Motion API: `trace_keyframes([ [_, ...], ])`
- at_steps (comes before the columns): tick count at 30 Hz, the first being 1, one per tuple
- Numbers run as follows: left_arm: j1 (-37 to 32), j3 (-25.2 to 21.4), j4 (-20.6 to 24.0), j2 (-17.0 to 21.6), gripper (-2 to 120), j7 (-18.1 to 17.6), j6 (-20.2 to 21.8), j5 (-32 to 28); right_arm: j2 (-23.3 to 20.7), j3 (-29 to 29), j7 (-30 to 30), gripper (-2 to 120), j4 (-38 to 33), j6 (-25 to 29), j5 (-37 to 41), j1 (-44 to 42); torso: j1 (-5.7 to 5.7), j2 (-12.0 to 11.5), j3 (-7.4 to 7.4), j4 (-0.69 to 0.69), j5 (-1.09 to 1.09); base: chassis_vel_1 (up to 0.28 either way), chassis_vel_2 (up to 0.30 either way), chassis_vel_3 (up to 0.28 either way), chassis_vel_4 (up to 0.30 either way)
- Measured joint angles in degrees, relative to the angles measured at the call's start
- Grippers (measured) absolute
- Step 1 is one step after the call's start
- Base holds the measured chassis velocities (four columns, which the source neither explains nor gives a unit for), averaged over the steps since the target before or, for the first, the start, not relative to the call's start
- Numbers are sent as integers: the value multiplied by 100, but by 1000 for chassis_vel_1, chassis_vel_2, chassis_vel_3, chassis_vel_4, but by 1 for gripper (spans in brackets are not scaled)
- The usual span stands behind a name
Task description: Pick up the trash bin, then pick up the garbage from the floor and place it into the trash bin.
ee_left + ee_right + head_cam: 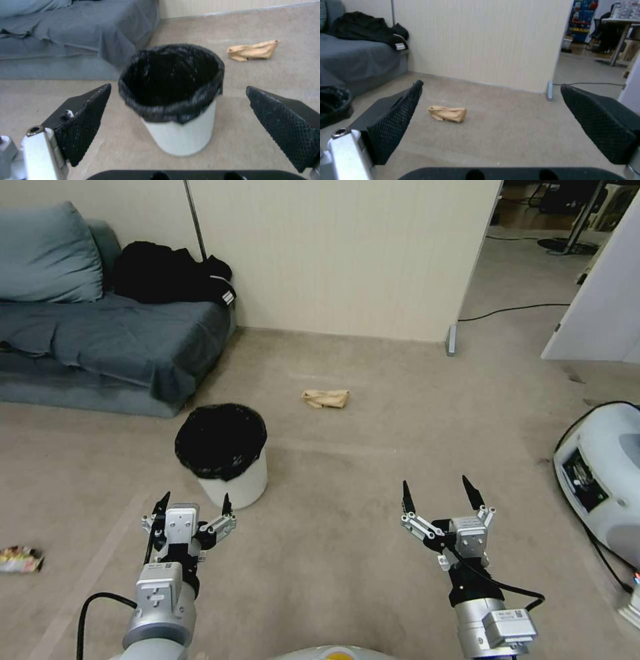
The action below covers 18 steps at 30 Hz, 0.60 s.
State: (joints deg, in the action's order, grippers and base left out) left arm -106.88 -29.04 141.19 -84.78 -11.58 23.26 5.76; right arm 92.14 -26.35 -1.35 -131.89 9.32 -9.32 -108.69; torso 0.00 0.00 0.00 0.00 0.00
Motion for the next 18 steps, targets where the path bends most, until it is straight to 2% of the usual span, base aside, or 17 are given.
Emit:
trace_keyframes([
  [18, 0, 9, -18, -19, 99, 3, -16, 30, 0, 4, -21, 100, 81, 163, 100, 9, 0, 0, 0, 1, 0, -184, 183, 183, -188],
])
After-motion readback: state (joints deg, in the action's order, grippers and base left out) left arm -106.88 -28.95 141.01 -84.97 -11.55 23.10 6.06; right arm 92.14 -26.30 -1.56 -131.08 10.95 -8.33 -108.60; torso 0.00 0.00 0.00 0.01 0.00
